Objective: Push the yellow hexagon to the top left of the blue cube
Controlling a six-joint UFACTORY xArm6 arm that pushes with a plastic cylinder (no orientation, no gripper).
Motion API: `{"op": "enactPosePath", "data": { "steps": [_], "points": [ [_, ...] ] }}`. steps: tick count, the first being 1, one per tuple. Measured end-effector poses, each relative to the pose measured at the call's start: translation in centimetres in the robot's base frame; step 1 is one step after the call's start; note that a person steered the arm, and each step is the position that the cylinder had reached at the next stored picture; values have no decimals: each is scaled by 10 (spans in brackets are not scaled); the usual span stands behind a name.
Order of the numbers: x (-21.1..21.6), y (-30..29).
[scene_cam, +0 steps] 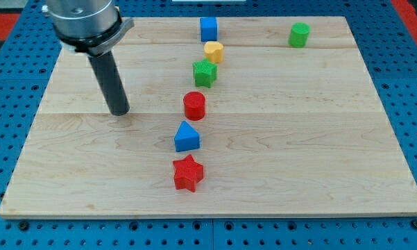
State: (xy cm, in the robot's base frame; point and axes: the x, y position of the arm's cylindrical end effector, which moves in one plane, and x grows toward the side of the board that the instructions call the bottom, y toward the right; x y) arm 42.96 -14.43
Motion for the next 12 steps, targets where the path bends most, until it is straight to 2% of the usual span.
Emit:
{"op": "enactPosePath", "data": {
  "steps": [1, 2, 5, 8, 9, 10, 11, 12],
  "points": [
    [-16, 26],
    [-68, 72],
    [-238, 23],
    [-236, 25],
    [-215, -2],
    [-204, -74],
    [-236, -103],
    [-239, -100]
  ]
}}
